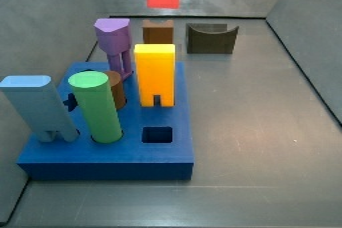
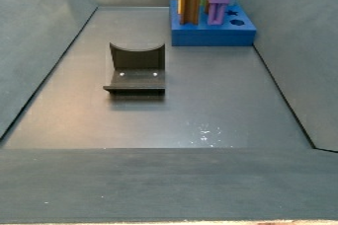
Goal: Pick up the rectangle object. Move up. Move to above the board. Insert the rectangle object.
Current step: Insert the rectangle object.
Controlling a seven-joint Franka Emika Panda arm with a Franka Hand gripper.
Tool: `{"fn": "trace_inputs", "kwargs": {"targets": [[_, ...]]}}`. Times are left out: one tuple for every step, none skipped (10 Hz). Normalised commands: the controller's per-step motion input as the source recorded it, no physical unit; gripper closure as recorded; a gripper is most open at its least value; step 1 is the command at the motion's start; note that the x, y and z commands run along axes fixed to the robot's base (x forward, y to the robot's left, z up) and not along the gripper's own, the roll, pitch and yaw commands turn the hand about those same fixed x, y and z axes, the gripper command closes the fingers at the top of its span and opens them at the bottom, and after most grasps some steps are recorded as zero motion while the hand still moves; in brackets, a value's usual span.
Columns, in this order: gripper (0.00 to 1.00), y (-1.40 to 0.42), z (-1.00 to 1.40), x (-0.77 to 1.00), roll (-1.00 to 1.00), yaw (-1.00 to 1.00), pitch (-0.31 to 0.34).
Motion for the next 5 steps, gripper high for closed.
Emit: {"fn": "trace_inputs", "kwargs": {"targets": [[1.0,-0.02,-0.12,-0.01,0.0,0.0,0.0],[1.0,-0.66,-0.2,0.0,0.09,0.17,0.0],[1.0,-0.71,0.0,0.0,0.2,0.22,0.0],[1.0,-0.73,0.02,0.03,0.27,0.13,0.026],[1.0,-0.73,0.0,0.13,0.28,0.1,0.067]]}}
